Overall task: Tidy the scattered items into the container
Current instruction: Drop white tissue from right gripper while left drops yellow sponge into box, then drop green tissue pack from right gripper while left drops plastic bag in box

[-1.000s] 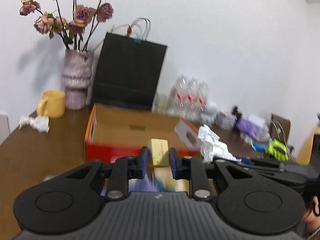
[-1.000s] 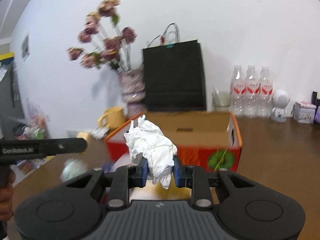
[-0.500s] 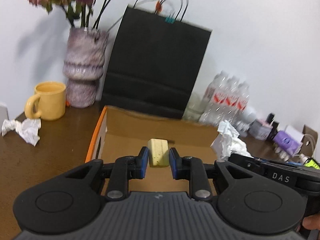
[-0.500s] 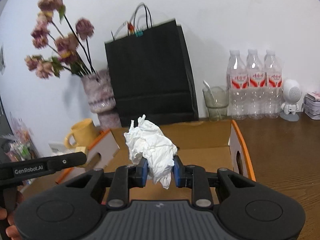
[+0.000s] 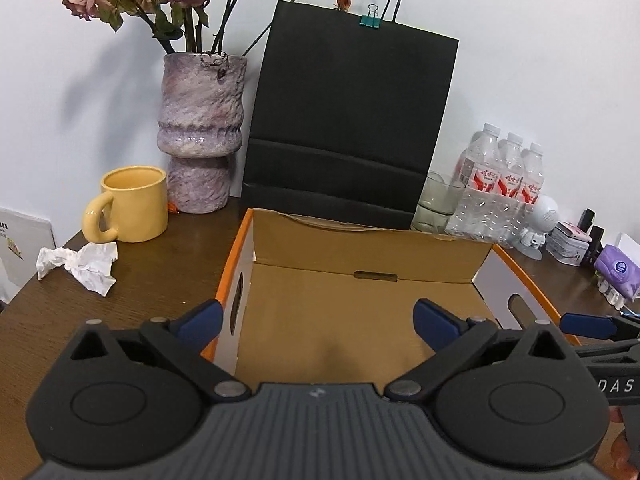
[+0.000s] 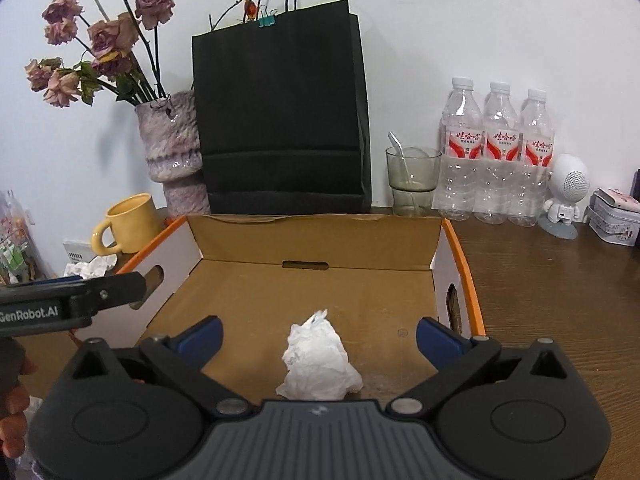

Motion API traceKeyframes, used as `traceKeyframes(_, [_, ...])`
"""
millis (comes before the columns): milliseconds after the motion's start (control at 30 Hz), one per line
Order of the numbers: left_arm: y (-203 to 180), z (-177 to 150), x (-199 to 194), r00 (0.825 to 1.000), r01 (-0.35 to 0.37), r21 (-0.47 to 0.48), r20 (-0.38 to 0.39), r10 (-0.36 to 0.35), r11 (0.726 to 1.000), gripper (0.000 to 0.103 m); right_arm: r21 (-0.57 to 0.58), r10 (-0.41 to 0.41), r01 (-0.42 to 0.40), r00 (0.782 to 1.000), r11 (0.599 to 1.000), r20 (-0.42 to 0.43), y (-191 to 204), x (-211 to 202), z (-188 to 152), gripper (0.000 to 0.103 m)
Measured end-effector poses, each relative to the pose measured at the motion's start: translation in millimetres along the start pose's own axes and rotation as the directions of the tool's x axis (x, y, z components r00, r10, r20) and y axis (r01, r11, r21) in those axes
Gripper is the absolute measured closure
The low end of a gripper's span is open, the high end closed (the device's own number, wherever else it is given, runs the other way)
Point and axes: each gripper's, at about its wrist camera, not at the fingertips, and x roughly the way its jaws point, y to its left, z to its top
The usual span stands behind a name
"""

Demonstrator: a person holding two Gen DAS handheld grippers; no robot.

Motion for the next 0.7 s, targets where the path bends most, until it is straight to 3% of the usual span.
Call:
traceKeyframes(400, [-1.8, 0.5, -4.2, 1.0, 0.005, 0.007, 0.009, -0.005, 1.0, 0.0, 0.0, 0.005, -0.005, 1.0, 1.0, -0.005, 3.2, -3.9, 0.3, 0.0])
traceKeyframes(700, [18.8, -7.1, -74.5, 0.993, -0.013, -0.016, 0.119, 0.015, 1.0, 0.0, 0.008, -0.021, 0.02, 0.995, 1.0, 0.098, 1.6, -66.9, -10.3, 0.0])
